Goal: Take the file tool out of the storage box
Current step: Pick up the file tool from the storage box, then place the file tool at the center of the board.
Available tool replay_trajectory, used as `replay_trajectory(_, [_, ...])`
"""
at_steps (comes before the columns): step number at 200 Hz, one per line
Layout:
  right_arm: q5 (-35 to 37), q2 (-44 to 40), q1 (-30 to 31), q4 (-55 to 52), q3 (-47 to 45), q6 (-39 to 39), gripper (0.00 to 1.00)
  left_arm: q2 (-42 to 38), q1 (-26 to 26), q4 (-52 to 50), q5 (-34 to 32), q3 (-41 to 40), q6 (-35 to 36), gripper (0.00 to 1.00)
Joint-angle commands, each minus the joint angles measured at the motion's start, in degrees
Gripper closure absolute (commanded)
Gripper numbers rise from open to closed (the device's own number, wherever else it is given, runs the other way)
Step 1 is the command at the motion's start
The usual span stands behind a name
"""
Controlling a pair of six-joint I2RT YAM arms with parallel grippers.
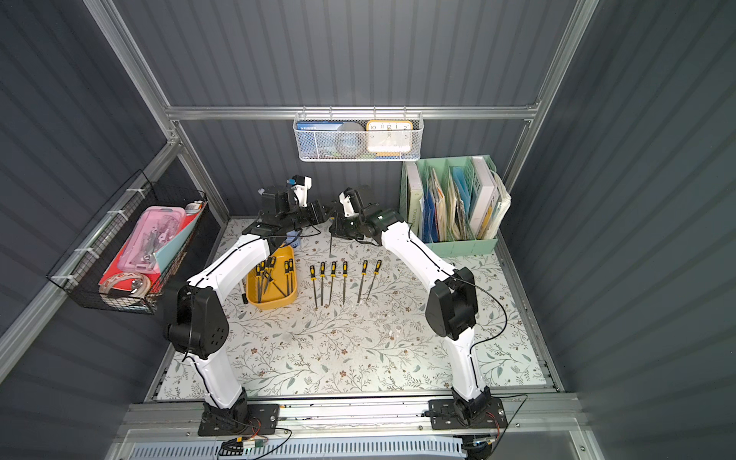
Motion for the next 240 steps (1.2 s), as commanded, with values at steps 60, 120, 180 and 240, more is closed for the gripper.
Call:
replay_trajectory(60, [14.9, -13.9, -7.3, -10.4, -27.5, 0.9, 1.0, -2.5, -0.1, -9.2, -20.1, 2.9, 7.4, 0.0])
replay_trajectory(120, [15.2, -4.8, -8.8, -17.3, -21.8, 2.1, 1.0, -2.3, -0.1, -13.2, -34.7, 4.3, 13.1, 0.0])
replay_trajectory(180, [12.3, 1.4, -8.8, -16.2, -19.3, 4.2, 1.0, -3.3, -0.1, -15.1, -37.2, 2.2, 13.3, 0.0])
replay_trajectory(240, [13.7, 5.3, -8.8, -17.7, -16.7, 3.5, 1.0, -2.3, -0.1, -19.5, -38.7, 2.6, 12.3, 0.0])
